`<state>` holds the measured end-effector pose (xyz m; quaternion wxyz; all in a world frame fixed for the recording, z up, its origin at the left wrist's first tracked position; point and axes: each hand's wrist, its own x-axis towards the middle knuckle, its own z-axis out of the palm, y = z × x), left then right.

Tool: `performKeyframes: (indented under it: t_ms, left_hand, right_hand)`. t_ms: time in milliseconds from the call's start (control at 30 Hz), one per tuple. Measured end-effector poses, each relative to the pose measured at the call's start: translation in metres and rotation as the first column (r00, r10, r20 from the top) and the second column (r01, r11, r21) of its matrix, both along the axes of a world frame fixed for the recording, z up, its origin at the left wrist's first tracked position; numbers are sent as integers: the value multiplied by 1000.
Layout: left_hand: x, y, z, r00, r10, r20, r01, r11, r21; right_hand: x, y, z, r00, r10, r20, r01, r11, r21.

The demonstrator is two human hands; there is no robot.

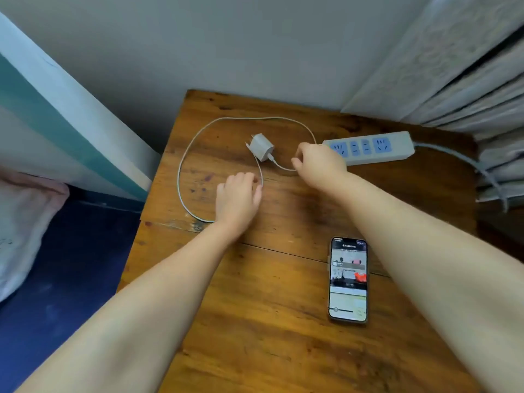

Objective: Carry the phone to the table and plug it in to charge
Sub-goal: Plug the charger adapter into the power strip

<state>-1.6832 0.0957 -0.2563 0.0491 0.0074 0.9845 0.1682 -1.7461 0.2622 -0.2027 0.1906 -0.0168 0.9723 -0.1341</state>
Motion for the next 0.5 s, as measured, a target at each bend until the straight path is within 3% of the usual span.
performKeyframes:
  t_ms: [167,400,500]
  left_hand:
    - [-29,7,-9,990,72,118,-60,993,-102]
    - [-26,17,-22,996,30,80,-18,990,-142]
    - [-27,14,-14,995,52,84,-41,992,-123]
  right_hand:
    - [-26,-41,-31,997,-77,-31,68,968,-240]
    - [-38,-56,-56,987,-156,29,158,949,-272]
    - [-40,-55,-47,966,-246,79,257,883,-393]
